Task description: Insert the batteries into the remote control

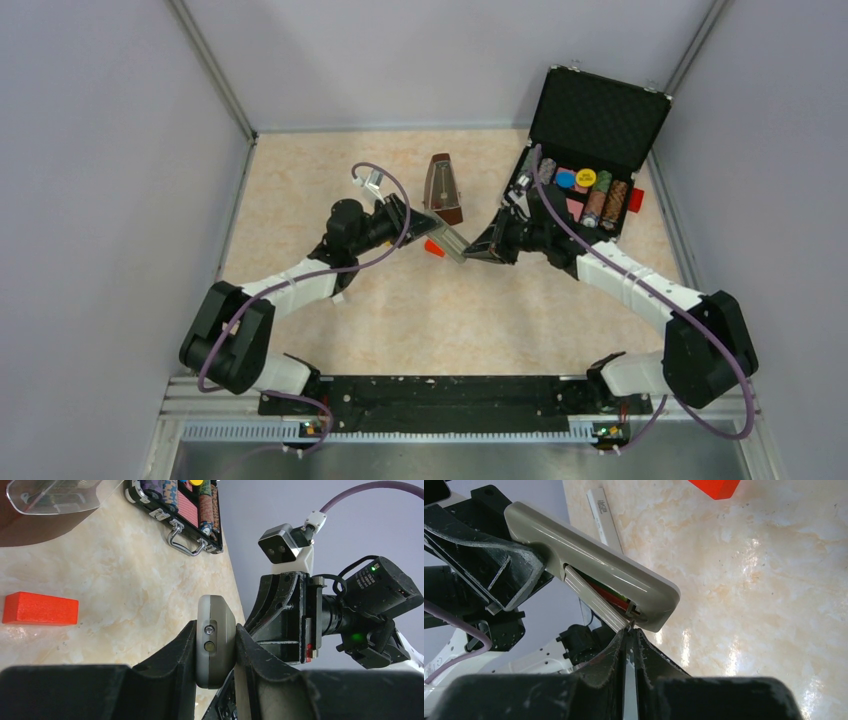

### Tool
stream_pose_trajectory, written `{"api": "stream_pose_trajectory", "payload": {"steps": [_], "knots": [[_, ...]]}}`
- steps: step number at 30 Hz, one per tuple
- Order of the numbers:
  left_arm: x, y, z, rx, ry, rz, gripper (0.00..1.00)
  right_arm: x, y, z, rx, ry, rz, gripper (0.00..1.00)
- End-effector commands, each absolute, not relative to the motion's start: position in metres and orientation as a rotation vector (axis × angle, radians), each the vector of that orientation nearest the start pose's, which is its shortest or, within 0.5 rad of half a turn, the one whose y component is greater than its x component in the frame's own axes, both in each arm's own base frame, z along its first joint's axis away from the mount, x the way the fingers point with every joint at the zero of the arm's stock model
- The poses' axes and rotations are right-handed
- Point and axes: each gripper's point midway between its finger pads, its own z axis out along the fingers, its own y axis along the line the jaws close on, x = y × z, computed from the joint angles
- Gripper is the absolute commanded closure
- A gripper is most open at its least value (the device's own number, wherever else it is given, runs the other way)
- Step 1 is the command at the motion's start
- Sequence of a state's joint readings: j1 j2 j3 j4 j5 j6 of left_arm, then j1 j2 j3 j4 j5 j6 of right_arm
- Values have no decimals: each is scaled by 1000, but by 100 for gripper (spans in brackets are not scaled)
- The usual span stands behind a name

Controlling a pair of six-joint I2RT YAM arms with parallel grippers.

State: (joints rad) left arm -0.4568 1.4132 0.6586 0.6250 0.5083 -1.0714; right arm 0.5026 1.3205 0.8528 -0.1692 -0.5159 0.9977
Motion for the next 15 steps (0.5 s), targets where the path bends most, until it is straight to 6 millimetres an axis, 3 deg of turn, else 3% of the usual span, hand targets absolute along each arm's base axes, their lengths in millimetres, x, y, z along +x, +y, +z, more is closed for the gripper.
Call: {"api": "stream_pose_trajectory", "payload": {"steps": [1, 7, 15], "knots": [[282, -304, 291, 39, 1704, -1753, 100, 265, 276, 166, 324, 2479, 1289, 88], [284, -302, 291, 16, 1693, -1740, 100, 265, 271, 163, 351, 2494, 1251, 80], [282, -301, 287, 14, 1718, -1730, 100, 270, 263, 161, 352, 2484, 1176, 80]]}}
